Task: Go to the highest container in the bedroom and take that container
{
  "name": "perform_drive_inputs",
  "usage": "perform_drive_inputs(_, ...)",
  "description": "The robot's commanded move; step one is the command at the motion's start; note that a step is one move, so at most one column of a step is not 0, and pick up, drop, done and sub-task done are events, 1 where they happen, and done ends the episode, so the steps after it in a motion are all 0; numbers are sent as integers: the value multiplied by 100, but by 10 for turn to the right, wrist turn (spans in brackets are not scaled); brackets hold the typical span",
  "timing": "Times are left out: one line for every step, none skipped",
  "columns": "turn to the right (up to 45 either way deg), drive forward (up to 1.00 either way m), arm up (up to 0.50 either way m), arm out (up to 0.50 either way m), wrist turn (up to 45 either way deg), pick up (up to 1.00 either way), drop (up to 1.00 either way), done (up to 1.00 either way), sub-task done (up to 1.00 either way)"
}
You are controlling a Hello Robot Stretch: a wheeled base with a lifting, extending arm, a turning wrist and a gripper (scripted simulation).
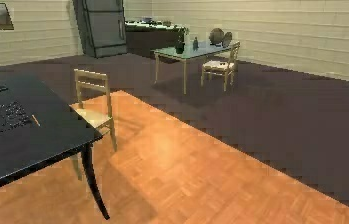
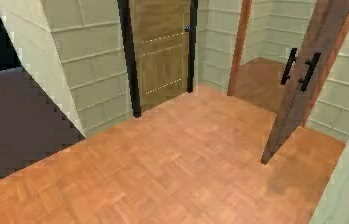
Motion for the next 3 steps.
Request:
perform_drive_inputs(390,0,0,0,0,0,0,0,0)
perform_drive_inputs(0,15,0,0,0,0,0,0,0)
perform_drive_inputs(450,0,0,0,0,0,0,0,0)
